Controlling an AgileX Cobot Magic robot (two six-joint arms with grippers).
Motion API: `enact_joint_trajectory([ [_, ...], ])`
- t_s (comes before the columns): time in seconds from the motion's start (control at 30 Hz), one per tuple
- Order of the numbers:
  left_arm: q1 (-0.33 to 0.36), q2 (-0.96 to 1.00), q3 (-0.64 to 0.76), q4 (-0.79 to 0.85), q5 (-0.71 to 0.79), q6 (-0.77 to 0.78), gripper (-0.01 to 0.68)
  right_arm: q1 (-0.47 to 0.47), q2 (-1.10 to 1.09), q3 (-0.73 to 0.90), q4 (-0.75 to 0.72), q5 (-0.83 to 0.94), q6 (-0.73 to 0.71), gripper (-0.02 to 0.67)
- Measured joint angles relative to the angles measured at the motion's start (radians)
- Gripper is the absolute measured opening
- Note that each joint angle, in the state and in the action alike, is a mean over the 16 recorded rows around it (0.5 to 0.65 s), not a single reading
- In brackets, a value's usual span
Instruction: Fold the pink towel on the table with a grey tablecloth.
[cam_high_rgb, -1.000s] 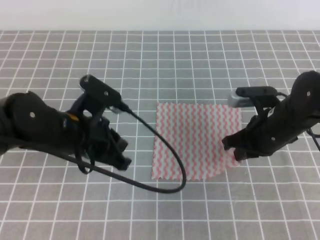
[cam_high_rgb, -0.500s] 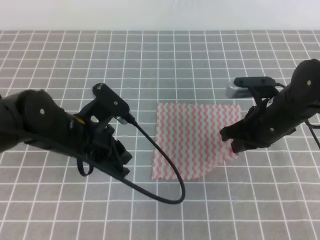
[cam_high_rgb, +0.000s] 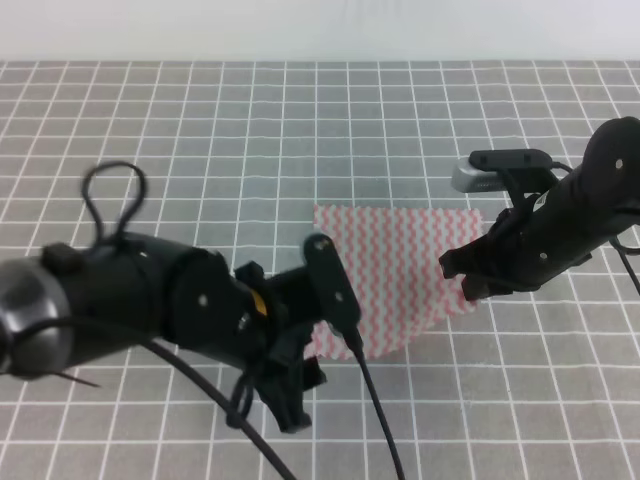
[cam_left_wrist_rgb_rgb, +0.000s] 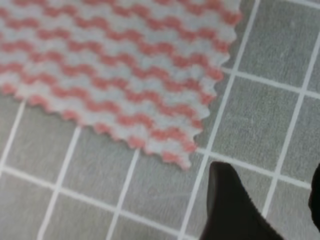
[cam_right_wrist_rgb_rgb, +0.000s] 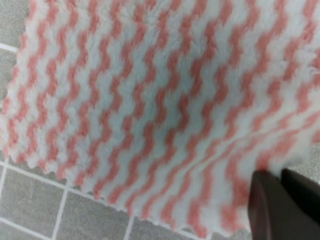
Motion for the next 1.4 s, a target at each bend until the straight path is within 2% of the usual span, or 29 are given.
enact_joint_trajectory([
  [0.3, -0.039, 0.042, 0.000, 0.059, -0.066, -0.020, 0.319, -0.001, -0.004, -0.042, -0.001, -0.001, 0.000, -0.016],
  [1.4, -0.040, 0.126, 0.000, 0.100, -0.252, -0.020, 0.320, -0.002, -0.003, -0.071, -0.003, -0.047, 0.001, -0.016],
])
